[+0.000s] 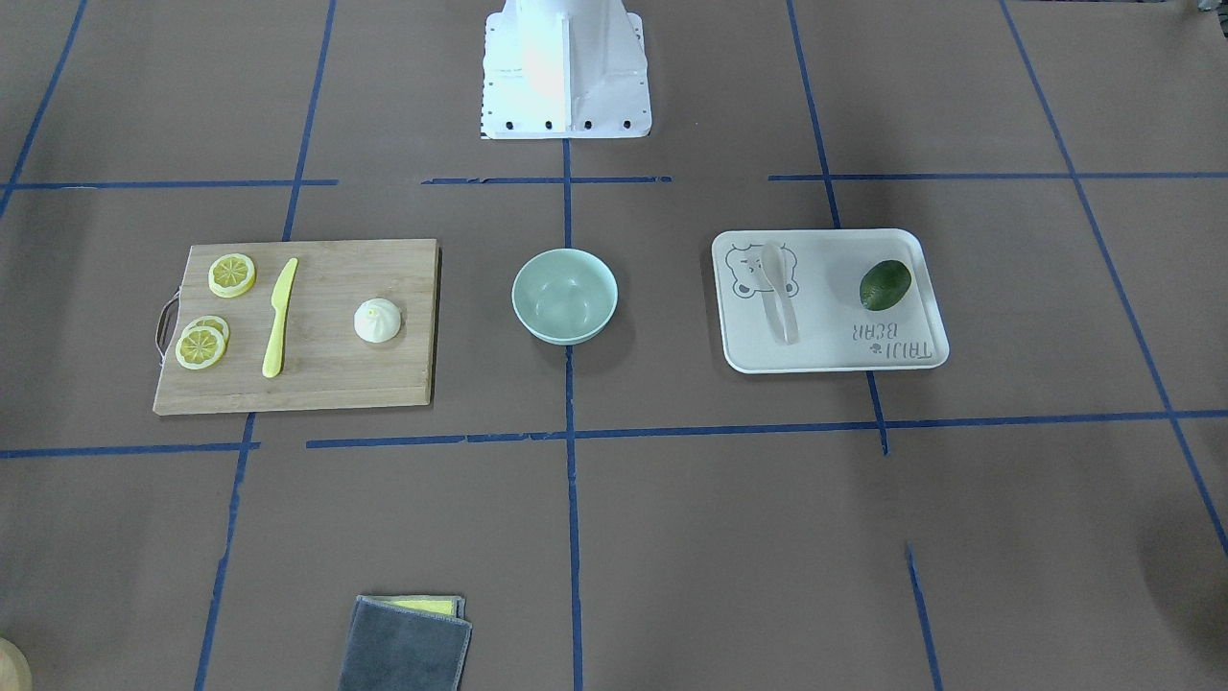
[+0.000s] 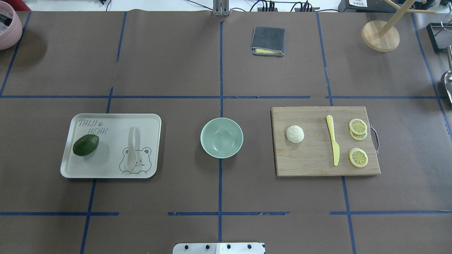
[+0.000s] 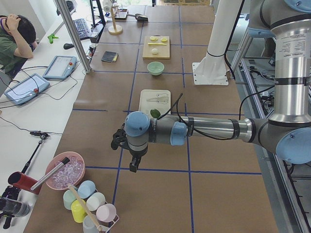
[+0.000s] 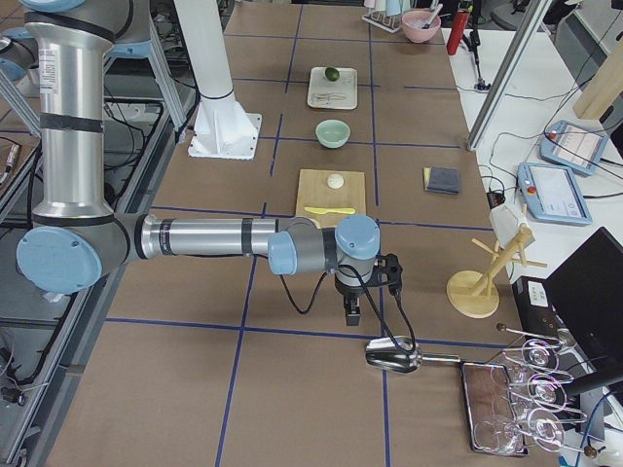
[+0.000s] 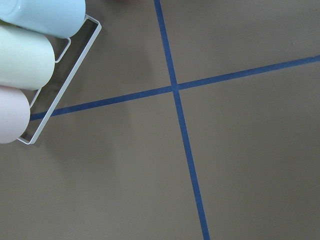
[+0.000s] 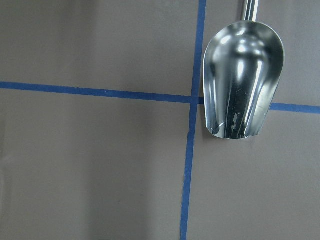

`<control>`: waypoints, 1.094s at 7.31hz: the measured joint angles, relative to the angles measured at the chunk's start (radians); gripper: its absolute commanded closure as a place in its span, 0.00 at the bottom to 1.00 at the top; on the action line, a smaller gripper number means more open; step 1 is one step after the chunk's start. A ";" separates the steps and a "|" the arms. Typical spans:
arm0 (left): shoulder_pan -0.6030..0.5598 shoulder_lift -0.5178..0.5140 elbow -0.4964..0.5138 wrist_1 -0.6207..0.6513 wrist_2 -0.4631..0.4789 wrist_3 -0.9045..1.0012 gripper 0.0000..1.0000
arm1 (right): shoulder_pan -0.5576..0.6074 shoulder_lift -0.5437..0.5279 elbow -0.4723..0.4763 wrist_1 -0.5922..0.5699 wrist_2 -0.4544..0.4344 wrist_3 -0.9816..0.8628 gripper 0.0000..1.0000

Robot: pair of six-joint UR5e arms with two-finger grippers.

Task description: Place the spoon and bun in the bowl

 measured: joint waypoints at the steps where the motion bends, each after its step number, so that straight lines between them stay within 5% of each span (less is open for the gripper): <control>1: 0.026 -0.004 -0.025 -0.027 0.001 0.000 0.00 | -0.004 0.006 0.006 0.001 0.003 0.001 0.00; 6: 0.050 -0.048 0.002 -0.500 -0.012 -0.018 0.00 | -0.010 0.101 0.015 0.062 -0.020 0.054 0.00; 8: 0.057 -0.057 -0.010 -0.637 -0.115 -0.213 0.00 | -0.015 0.103 0.012 0.103 -0.019 0.101 0.00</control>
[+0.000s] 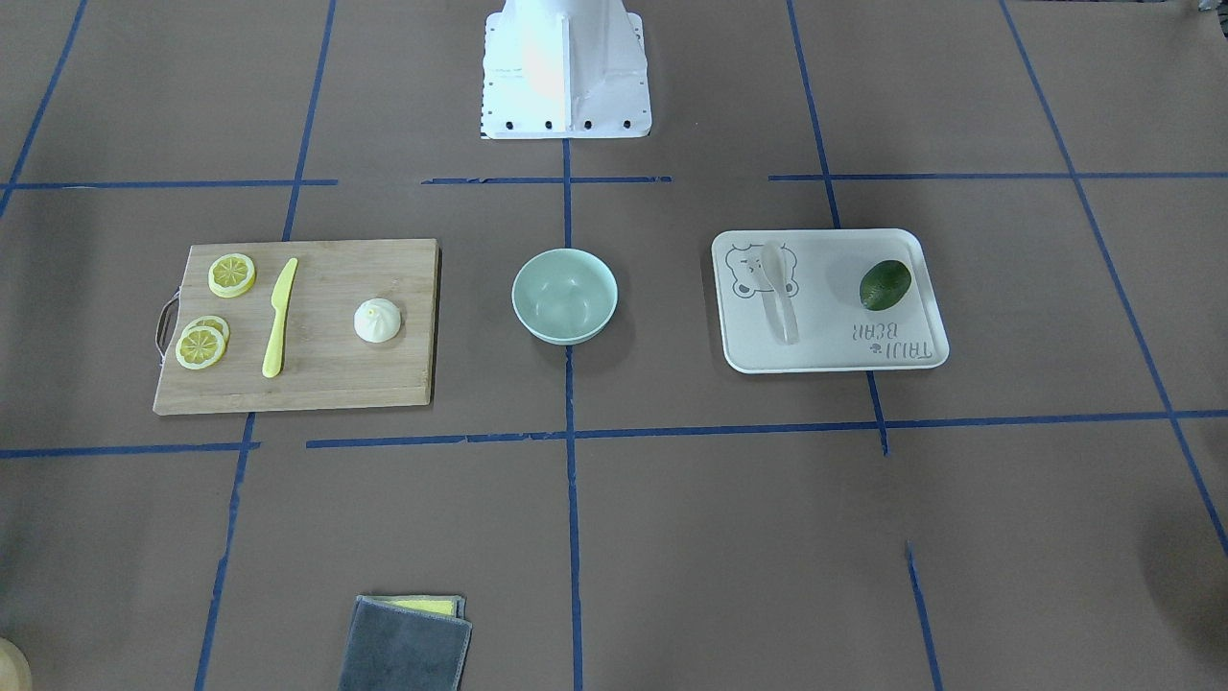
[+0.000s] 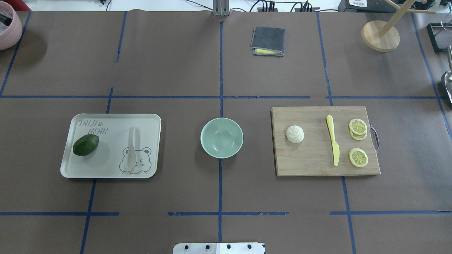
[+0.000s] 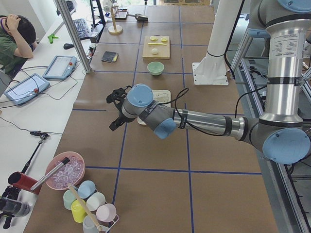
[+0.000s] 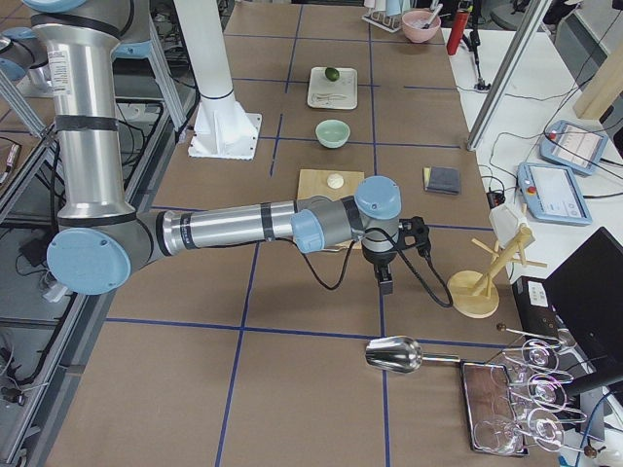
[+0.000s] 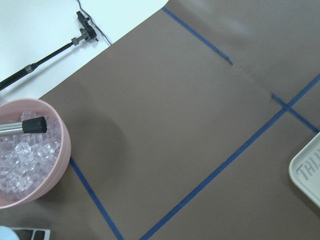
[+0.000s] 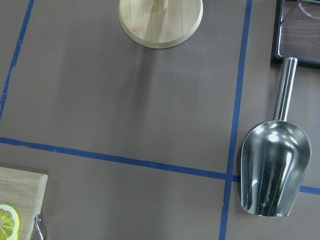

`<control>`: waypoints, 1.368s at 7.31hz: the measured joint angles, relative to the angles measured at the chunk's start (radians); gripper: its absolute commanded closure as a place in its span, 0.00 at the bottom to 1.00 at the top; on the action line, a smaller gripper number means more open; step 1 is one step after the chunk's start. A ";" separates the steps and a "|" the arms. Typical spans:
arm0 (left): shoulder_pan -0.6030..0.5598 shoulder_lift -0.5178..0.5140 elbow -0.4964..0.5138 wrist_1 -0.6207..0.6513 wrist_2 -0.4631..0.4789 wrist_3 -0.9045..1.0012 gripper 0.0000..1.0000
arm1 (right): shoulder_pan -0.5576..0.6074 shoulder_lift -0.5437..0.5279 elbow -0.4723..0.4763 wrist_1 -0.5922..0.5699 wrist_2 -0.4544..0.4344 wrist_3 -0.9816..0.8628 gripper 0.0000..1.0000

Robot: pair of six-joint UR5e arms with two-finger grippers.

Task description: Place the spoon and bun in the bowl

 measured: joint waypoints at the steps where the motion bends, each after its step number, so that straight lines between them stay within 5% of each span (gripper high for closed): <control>1: 0.026 -0.001 -0.011 -0.058 -0.023 -0.118 0.00 | 0.000 0.000 0.002 0.011 0.001 0.002 0.00; 7: 0.550 -0.052 -0.177 -0.090 0.319 -0.729 0.00 | -0.001 -0.065 0.003 0.185 0.008 0.011 0.00; 10: 0.782 -0.221 -0.166 0.270 0.620 -0.925 0.04 | -0.001 -0.066 0.002 0.193 0.008 0.014 0.00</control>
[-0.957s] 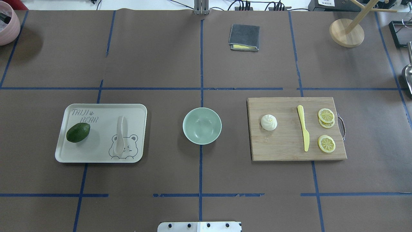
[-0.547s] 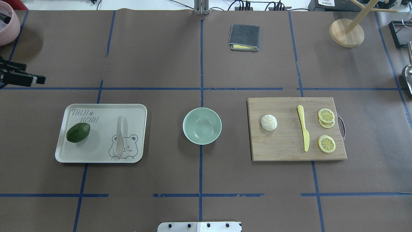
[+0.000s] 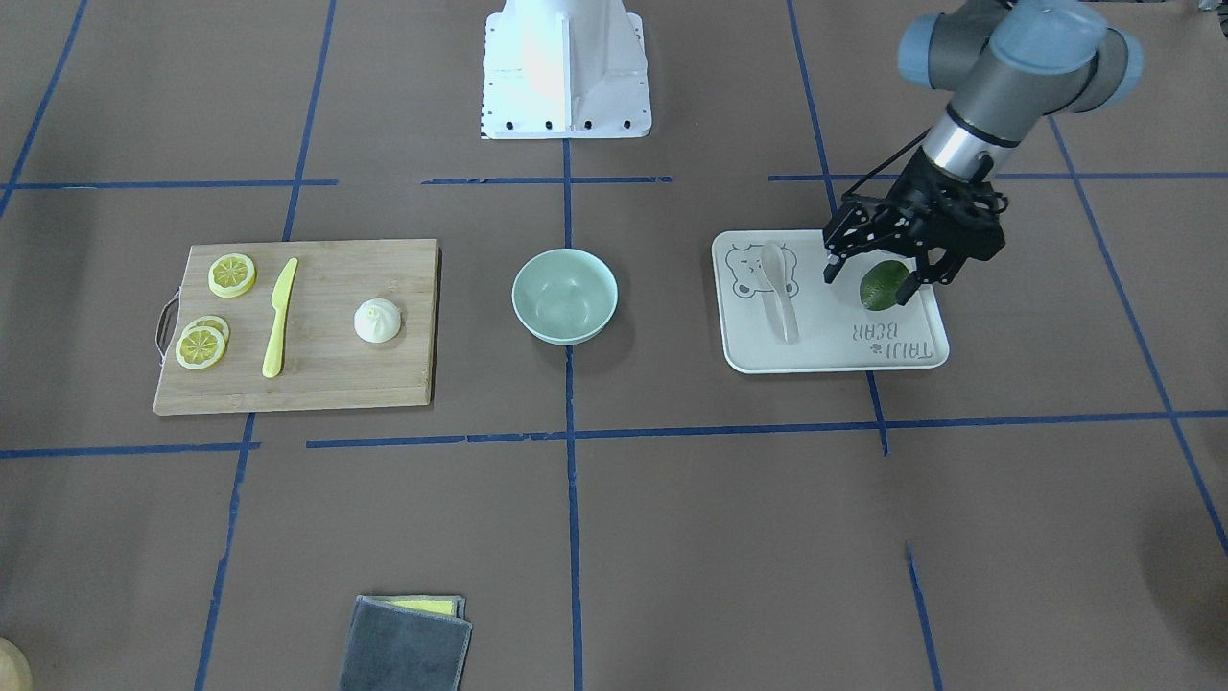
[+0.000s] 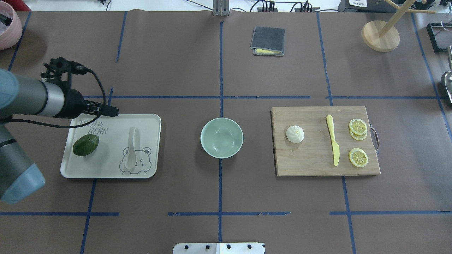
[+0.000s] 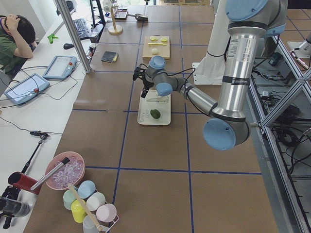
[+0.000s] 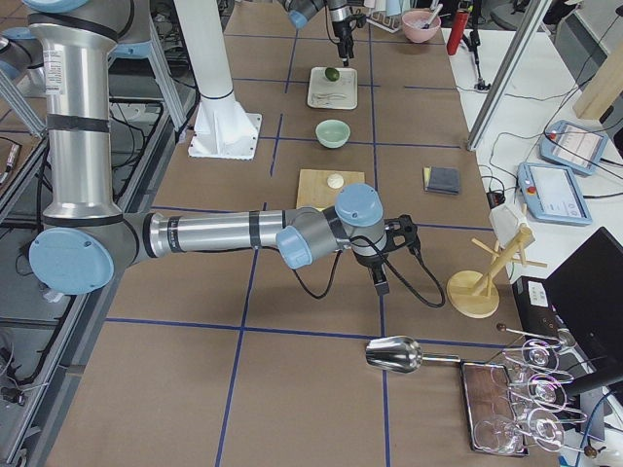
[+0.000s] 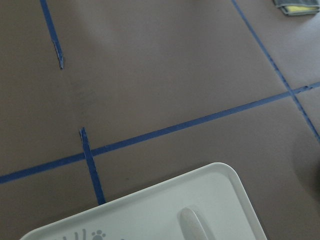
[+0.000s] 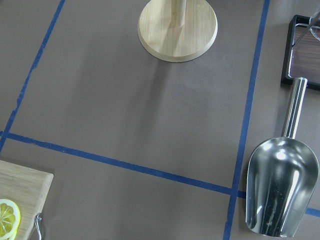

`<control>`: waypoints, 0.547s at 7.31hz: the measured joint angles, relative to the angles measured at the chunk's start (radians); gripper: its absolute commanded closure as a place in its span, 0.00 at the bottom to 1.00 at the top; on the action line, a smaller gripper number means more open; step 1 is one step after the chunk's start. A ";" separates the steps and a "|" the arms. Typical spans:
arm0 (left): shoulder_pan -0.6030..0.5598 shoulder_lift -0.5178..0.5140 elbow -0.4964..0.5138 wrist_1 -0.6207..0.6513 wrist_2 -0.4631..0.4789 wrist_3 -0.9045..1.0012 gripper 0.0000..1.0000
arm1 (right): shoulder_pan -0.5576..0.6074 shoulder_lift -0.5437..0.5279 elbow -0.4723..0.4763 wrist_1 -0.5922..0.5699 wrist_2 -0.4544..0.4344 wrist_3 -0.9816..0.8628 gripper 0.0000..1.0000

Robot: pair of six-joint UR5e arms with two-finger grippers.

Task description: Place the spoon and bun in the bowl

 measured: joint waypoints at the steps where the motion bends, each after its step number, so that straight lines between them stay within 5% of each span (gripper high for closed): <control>1: 0.053 -0.061 0.018 0.113 0.062 -0.067 0.13 | 0.000 0.000 0.000 0.000 0.000 0.000 0.00; 4: 0.151 -0.103 0.078 0.170 0.135 -0.227 0.15 | -0.001 0.000 -0.001 0.000 -0.002 0.000 0.00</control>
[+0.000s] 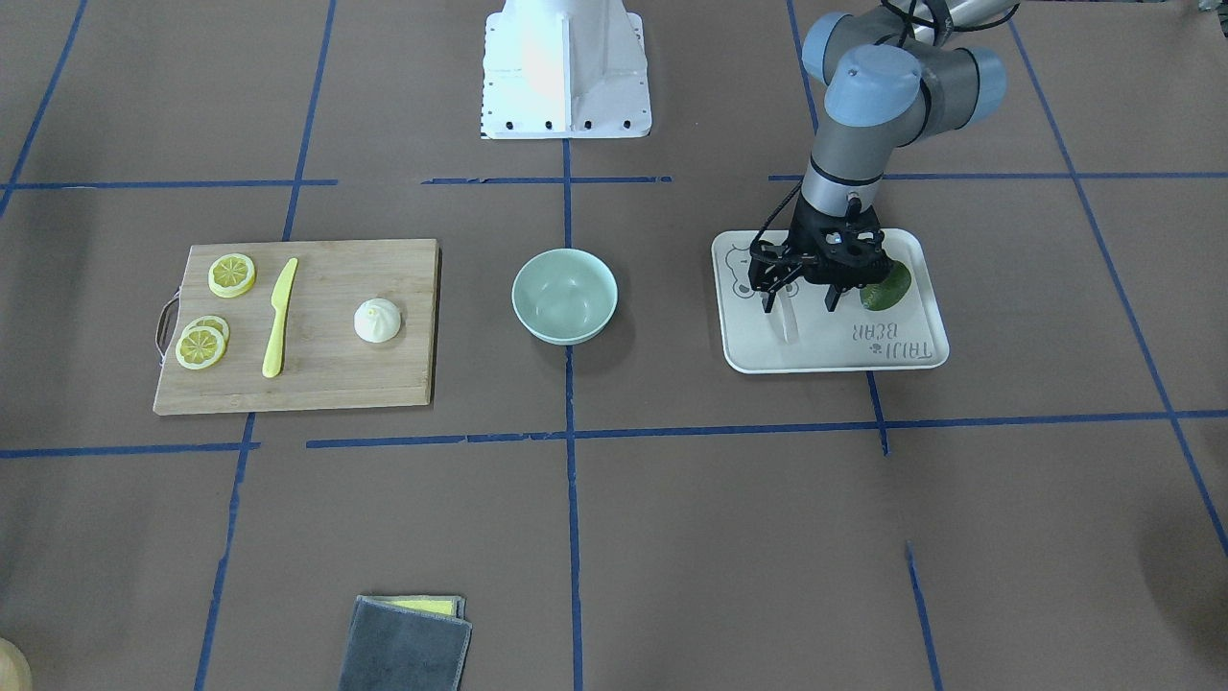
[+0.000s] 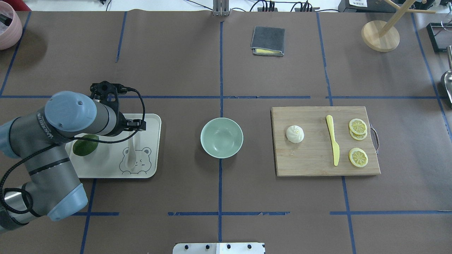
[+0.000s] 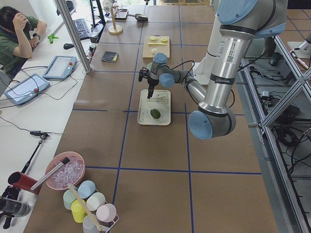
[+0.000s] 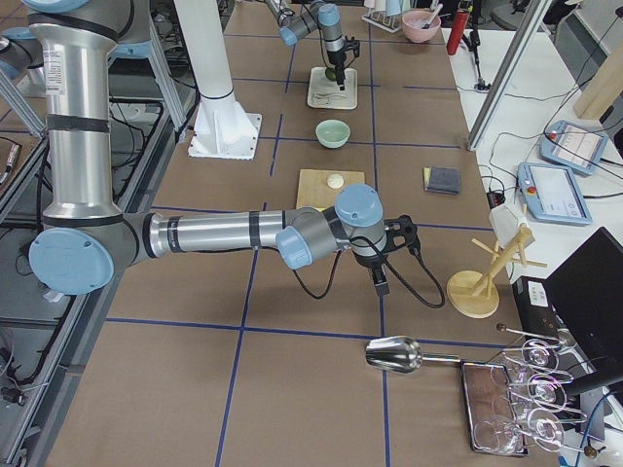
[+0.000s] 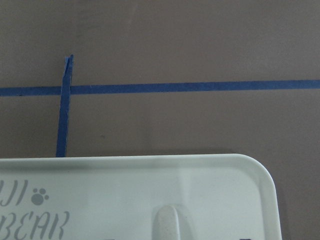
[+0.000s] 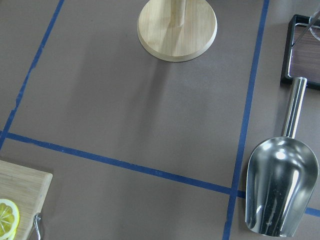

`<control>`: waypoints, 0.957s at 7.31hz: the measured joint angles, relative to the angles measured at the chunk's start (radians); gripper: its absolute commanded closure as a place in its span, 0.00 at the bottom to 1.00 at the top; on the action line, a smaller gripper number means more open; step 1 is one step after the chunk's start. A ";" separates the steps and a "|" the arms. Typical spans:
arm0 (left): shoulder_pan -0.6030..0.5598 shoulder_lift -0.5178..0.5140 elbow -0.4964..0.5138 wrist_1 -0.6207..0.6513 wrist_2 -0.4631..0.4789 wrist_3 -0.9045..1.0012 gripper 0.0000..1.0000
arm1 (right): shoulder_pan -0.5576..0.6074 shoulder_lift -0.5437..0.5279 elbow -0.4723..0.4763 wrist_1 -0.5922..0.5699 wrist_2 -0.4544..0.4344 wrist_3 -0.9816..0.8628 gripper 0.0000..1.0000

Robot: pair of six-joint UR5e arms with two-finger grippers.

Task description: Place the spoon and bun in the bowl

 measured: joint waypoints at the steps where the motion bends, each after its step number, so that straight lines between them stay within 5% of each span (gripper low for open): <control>1: 0.023 -0.005 0.018 -0.003 0.006 -0.029 0.15 | 0.000 0.000 0.000 0.000 0.000 0.000 0.00; 3: 0.046 -0.009 0.037 -0.006 0.011 -0.045 0.16 | -0.001 0.000 0.000 -0.001 0.000 0.000 0.00; 6: 0.059 -0.009 0.061 -0.006 0.016 -0.046 0.30 | -0.002 0.004 -0.001 -0.007 -0.002 0.001 0.00; 7: 0.059 -0.008 0.065 -0.006 0.017 -0.046 0.61 | -0.002 0.006 -0.001 -0.009 -0.002 0.001 0.00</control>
